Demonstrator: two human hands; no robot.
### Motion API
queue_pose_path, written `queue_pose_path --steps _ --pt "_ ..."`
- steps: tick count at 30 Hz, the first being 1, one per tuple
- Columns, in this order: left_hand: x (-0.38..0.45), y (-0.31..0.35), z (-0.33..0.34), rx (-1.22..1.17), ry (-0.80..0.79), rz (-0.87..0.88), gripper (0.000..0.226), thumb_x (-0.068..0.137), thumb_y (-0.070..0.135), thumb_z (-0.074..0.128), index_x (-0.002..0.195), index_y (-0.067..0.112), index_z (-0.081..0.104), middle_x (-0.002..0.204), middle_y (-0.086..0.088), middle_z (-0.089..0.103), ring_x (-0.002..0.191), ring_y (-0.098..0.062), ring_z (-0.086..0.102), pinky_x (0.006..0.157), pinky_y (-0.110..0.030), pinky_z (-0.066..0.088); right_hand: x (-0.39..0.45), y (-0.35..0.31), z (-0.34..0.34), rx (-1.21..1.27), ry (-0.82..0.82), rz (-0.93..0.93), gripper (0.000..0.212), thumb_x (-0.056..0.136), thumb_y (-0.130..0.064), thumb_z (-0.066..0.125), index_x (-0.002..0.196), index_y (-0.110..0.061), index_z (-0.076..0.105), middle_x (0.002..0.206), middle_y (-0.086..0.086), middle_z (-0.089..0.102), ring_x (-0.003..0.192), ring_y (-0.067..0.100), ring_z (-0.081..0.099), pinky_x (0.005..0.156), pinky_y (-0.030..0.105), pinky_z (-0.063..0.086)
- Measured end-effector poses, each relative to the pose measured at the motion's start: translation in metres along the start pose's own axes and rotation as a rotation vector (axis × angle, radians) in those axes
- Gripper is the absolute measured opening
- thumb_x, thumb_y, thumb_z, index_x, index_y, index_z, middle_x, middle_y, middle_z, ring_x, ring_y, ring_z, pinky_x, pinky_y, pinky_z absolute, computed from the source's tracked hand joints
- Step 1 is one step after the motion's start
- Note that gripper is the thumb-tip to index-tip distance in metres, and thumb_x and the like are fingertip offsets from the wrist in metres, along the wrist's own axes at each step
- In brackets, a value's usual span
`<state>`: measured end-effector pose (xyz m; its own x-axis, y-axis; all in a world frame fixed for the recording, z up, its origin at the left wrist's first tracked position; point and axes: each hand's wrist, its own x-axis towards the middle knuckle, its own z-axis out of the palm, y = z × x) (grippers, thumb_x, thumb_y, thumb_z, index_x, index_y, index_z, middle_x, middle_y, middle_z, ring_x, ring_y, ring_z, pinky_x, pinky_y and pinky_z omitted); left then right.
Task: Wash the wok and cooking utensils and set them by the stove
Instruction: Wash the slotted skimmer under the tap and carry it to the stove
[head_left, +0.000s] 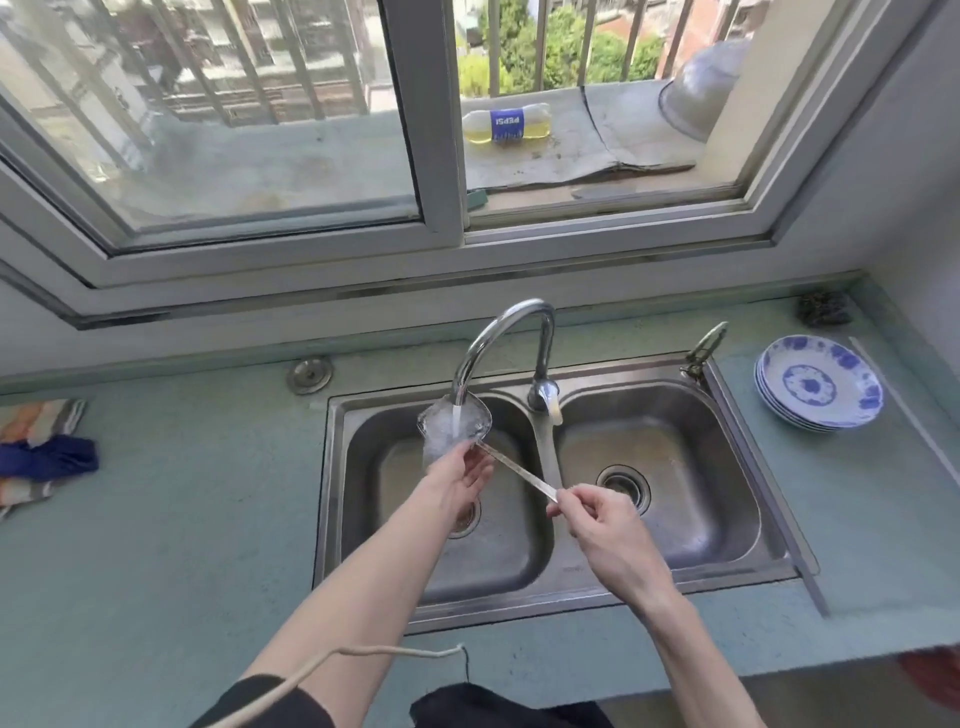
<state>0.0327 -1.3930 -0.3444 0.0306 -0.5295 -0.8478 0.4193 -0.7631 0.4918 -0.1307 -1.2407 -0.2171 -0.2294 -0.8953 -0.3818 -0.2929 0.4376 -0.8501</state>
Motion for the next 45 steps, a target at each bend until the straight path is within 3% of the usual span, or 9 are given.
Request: queue_pose_path --steps 6,10,16,22,26,29,35,39,45 --pt "0.025 0.02 -0.029 0.265 0.052 0.307 0.028 0.073 0.013 0.084 0.096 0.004 0.072 0.095 -0.022 0.075 0.073 -0.027 0.074 0.063 -0.039 0.064 -0.003 -0.002 -0.004 0.0 0.047 0.05 0.033 0.103 -0.027 0.06 0.077 -0.015 0.076 0.051 -0.01 0.044 0.052 0.009 0.039 0.051 0.022 0.03" --pt "0.03 0.025 -0.035 0.495 0.074 0.466 0.016 0.076 0.02 0.08 0.081 0.009 0.071 0.079 -0.01 0.075 0.071 -0.03 0.072 0.064 -0.051 0.063 -0.009 0.002 -0.016 -0.09 0.02 0.087 0.031 0.104 -0.025 0.057 0.081 -0.011 0.073 0.049 -0.011 0.048 0.049 0.006 0.04 0.049 0.02 0.033" --pt "0.021 0.011 -0.035 0.596 -0.06 0.499 0.05 0.065 0.008 0.073 0.112 0.02 0.059 0.101 -0.008 0.069 0.086 -0.024 0.07 0.08 -0.048 0.062 -0.003 0.007 -0.017 -0.775 0.272 0.139 0.051 0.102 -0.058 0.042 0.081 -0.018 0.066 0.078 0.005 0.071 0.084 0.034 0.066 0.071 0.036 0.051" --pt "0.022 0.015 -0.044 0.776 0.056 0.57 0.03 0.072 0.036 0.084 0.08 0.021 0.059 0.078 0.003 0.065 0.07 -0.018 0.061 0.073 -0.034 0.054 0.006 0.016 -0.024 -0.802 0.483 -0.002 0.053 0.095 -0.058 0.058 0.066 -0.015 0.067 0.062 0.006 0.067 0.07 0.037 0.066 0.059 0.033 0.045" --pt "0.017 0.009 -0.042 1.178 0.157 0.779 0.041 0.091 0.055 0.057 0.12 0.027 0.053 0.115 -0.007 0.069 0.104 -0.029 0.065 0.089 -0.044 0.054 0.007 0.019 -0.016 -0.768 0.508 -0.032 0.053 0.095 -0.057 0.06 0.065 -0.014 0.067 0.059 0.006 0.065 0.067 0.038 0.065 0.056 0.033 0.042" --pt "0.004 -0.008 -0.039 1.345 0.216 0.915 0.059 0.104 0.037 0.044 0.157 0.019 0.024 0.165 -0.01 0.021 0.149 -0.029 0.024 0.119 -0.05 0.029 0.003 0.017 -0.011 -0.759 0.507 -0.023 0.053 0.096 -0.056 0.06 0.064 -0.014 0.067 0.058 0.006 0.064 0.065 0.037 0.063 0.056 0.033 0.045" --pt "-0.017 -0.034 -0.037 1.624 0.178 0.998 0.057 0.107 0.039 0.025 0.161 0.025 0.014 0.17 0.002 0.001 0.157 -0.019 -0.006 0.126 -0.05 -0.002 -0.003 0.013 -0.007 -0.761 0.5 -0.009 0.052 0.096 -0.057 0.057 0.068 -0.016 0.07 0.066 0.007 0.07 0.073 0.038 0.068 0.059 0.033 0.047" --pt "-0.037 -0.046 -0.037 1.673 -0.037 1.028 0.063 0.102 0.038 0.03 0.162 0.025 0.013 0.169 0.005 0.012 0.156 -0.012 0.004 0.124 -0.055 -0.006 -0.006 0.011 -0.006 -0.746 0.512 -0.012 0.054 0.097 -0.056 0.056 0.065 -0.014 0.067 0.066 0.007 0.069 0.072 0.037 0.067 0.056 0.032 0.038" --pt "-0.021 -0.024 -0.057 2.112 0.028 1.178 0.086 0.092 0.045 0.043 0.162 0.021 0.001 0.17 -0.002 0.007 0.156 -0.02 0.008 0.124 -0.054 -0.007 -0.012 0.017 -0.009 -0.763 0.459 -0.042 0.056 0.097 -0.057 0.055 0.064 -0.013 0.063 0.064 0.006 0.068 0.072 0.035 0.068 0.057 0.034 0.043"
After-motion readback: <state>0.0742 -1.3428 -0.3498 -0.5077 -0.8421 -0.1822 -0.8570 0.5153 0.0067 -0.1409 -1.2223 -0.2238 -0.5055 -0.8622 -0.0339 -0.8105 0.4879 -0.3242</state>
